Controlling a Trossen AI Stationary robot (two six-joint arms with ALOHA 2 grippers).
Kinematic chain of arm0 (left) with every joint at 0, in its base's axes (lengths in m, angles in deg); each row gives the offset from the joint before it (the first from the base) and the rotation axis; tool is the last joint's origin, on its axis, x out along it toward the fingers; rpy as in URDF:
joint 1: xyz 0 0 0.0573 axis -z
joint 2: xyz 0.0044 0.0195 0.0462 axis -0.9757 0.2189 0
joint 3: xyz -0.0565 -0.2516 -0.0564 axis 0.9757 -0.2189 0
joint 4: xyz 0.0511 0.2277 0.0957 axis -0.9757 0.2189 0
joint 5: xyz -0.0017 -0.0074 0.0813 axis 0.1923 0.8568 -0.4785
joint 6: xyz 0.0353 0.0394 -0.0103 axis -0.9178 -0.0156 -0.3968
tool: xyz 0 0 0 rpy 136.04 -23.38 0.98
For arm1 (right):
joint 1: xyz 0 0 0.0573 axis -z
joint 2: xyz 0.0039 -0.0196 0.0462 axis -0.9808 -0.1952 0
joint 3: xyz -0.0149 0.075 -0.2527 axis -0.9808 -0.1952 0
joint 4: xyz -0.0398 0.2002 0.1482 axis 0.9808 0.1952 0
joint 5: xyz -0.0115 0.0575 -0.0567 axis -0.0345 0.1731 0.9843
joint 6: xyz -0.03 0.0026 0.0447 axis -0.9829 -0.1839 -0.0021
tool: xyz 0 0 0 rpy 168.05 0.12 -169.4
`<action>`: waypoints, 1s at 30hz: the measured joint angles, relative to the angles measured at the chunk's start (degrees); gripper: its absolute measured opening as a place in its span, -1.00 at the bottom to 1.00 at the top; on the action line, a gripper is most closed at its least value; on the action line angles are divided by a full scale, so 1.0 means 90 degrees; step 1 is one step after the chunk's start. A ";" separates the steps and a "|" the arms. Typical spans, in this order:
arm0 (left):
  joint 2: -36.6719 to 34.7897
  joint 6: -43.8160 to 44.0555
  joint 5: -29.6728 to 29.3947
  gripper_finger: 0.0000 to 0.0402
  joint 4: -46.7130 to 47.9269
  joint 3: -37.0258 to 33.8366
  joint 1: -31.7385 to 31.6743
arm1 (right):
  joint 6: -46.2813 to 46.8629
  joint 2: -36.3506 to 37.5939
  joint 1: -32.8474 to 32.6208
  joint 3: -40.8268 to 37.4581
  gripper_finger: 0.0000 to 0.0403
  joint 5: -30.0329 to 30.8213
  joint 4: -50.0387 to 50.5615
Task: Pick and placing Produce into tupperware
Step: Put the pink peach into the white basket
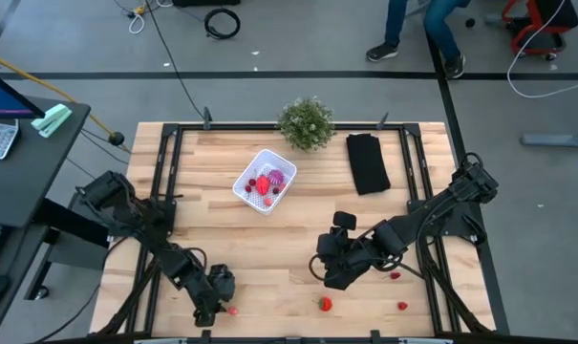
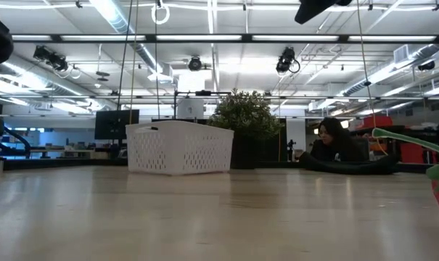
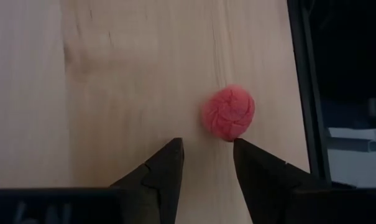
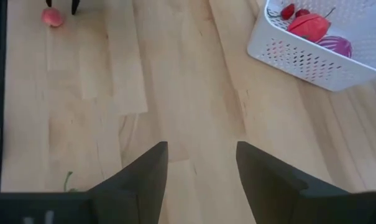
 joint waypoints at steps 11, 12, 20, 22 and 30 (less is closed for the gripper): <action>0.0046 0.0048 -0.0179 -0.22 -0.0446 -0.0023 -0.0007 | -0.0102 0.0000 0.0005 0.0000 -0.01 -0.0005 -0.0002; 0.0046 0.0049 -0.0181 -0.22 -0.0523 -0.0024 -0.0009 | -0.0102 0.0000 0.0005 0.0000 -0.01 -0.0007 0.0000; 0.0046 -0.0287 -0.0198 -0.21 -0.0609 0.0270 0.0002 | -0.0102 0.0000 0.0005 0.0000 -0.01 -0.0005 0.0002; 0.0102 -0.0284 -0.0196 -0.19 -0.0679 0.0275 -0.0028 | -0.0100 0.0000 0.0005 0.0000 -0.01 -0.0005 0.0000; 0.0613 -0.0302 -0.0244 -0.01 -0.1018 0.0293 -0.0057 | -0.0104 0.0000 0.0005 0.0000 -0.01 -0.0005 -0.0002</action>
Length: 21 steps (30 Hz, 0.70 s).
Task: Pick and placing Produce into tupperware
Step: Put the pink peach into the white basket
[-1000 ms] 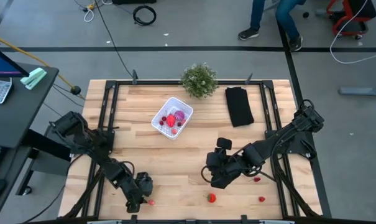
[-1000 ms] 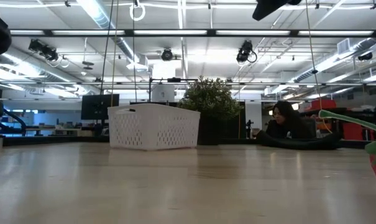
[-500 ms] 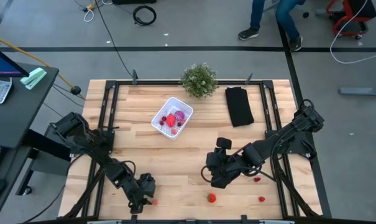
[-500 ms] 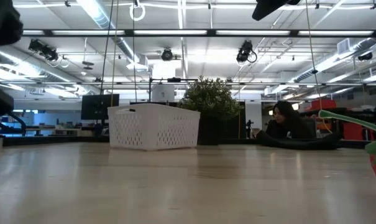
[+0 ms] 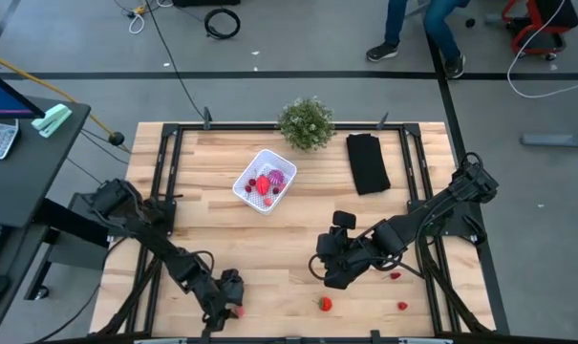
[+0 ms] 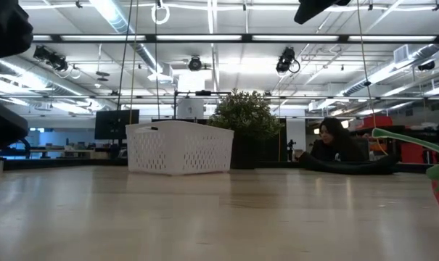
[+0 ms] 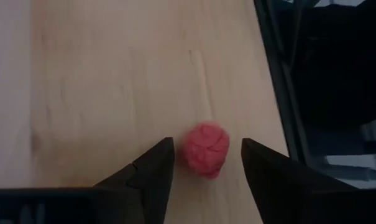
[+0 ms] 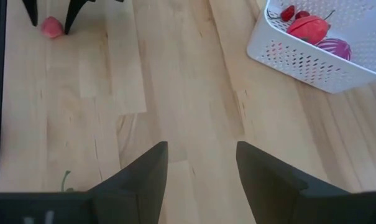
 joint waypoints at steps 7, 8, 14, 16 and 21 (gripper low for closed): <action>0.0057 0.0001 0.0085 0.06 -0.0251 -0.0003 -0.0096 | -0.0003 0.0000 0.0000 0.0000 -0.01 0.0000 0.0000; 0.0059 0.0001 0.0088 0.04 -0.0244 -0.0003 -0.0111 | -0.0003 0.0000 0.0000 0.0000 -0.01 0.0000 0.0005; 0.0067 0.0018 0.0088 -0.25 -0.0211 -0.0011 -0.0159 | -0.0005 0.0000 0.0000 0.0000 -0.01 0.0002 0.0002; 0.0067 0.0018 0.0070 -0.39 -0.0205 -0.0011 -0.0165 | -0.0008 0.0000 0.0000 0.0000 -0.01 0.0002 0.0002; -0.0016 0.0048 -0.0179 -0.76 -0.0169 -0.0023 -0.0321 | -0.0013 0.0000 0.0000 0.0000 -0.01 0.0003 0.0002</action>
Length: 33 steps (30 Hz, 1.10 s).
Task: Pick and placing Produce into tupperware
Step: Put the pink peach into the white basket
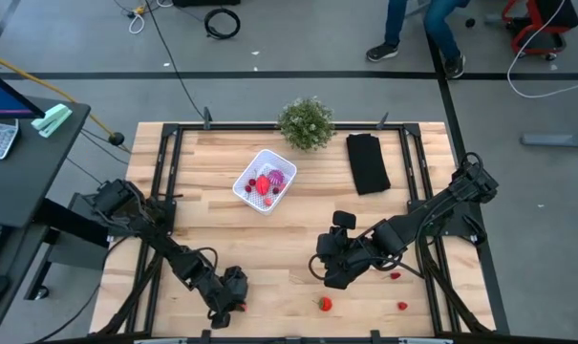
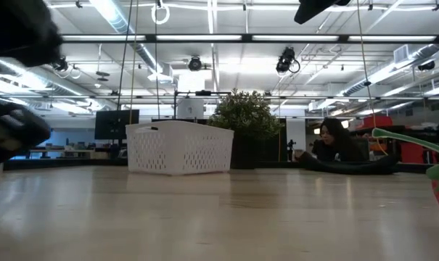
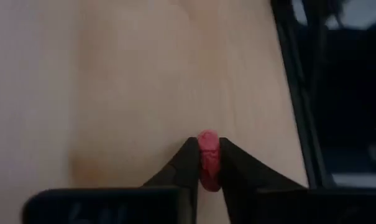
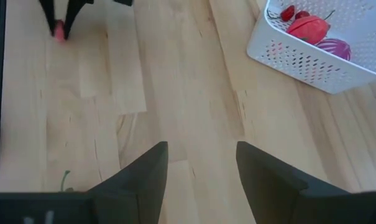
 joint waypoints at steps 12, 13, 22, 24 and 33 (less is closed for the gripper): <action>-0.2118 -0.1998 -0.1751 -0.71 0.0323 0.0008 -0.1288 | -0.0010 0.0000 0.0004 0.0000 -0.01 0.0016 -0.0002; -0.2358 -0.2311 -0.1960 -0.69 0.0473 0.0008 -0.1459 | -0.0018 0.0000 0.0004 0.0000 -0.01 0.0014 -0.0002; -0.3267 -0.2860 -0.2203 -0.81 0.2261 0.0008 -0.3918 | -0.0321 0.0000 0.0004 0.0000 -0.01 0.0139 -0.0002; -0.3096 -0.2865 -0.1838 -0.80 0.2493 0.0013 -0.4492 | -0.0342 0.0000 0.0004 0.0000 -0.01 0.0264 -0.0002; -0.2183 -0.3602 -0.0652 -0.40 0.2576 0.0003 -0.5655 | -0.0316 0.0000 0.0004 0.0000 -0.01 0.0330 -0.0027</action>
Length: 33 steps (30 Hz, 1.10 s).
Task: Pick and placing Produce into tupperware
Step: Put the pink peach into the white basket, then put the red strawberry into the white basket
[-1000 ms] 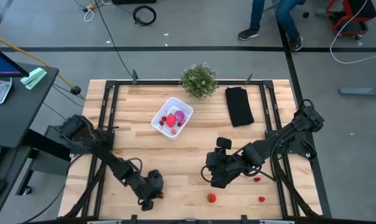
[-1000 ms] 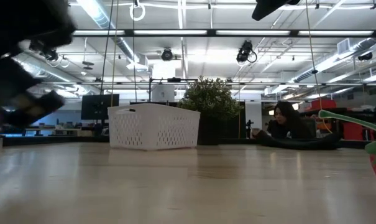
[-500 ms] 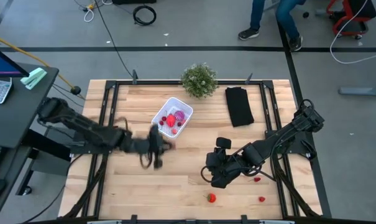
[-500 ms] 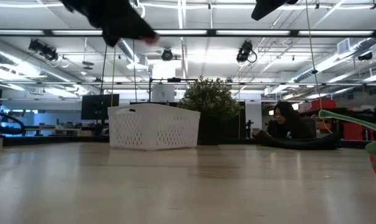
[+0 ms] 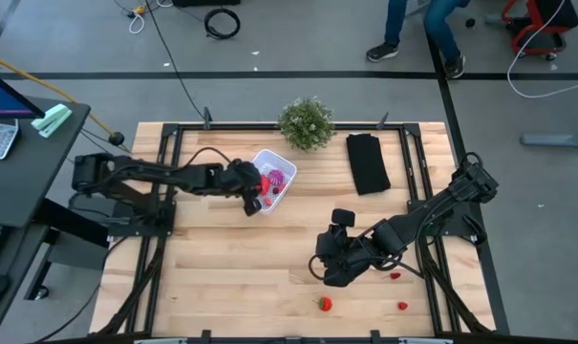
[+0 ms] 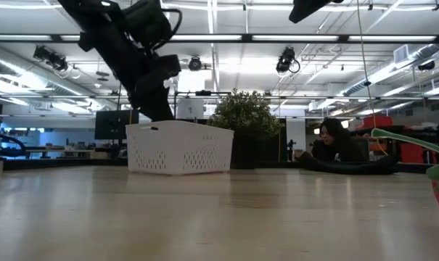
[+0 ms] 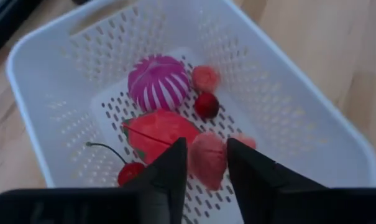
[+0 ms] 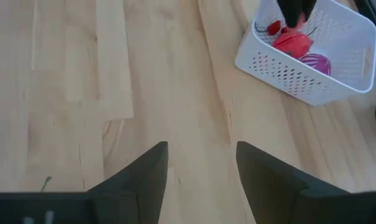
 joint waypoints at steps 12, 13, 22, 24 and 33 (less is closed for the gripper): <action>0.0282 -0.0067 0.0003 -0.03 -0.0654 0.0007 0.0001 | 0.0209 0.0001 -0.0118 -0.1566 -0.01 -0.1950 -0.2889; 0.0281 -0.0089 0.0003 -0.02 -0.0783 0.0007 0.0000 | 0.0211 -0.0005 -0.0164 -0.1796 -0.01 -0.2056 -0.3232; 0.0279 -0.0149 0.0003 -0.05 -0.1142 0.0010 0.0000 | -0.0885 -0.0005 -0.0694 -0.3121 -0.01 -0.1922 -0.5066; 0.0279 -0.0149 0.0003 -0.05 -0.1147 0.0010 0.0000 | -0.1351 -0.0005 -0.0834 -0.3332 -0.01 -0.1945 -0.5436; 0.0277 -0.0164 0.0003 -0.03 -0.1180 0.0010 0.0000 | -0.1484 -0.0133 -0.0824 -0.3408 -0.01 -0.1948 -0.6409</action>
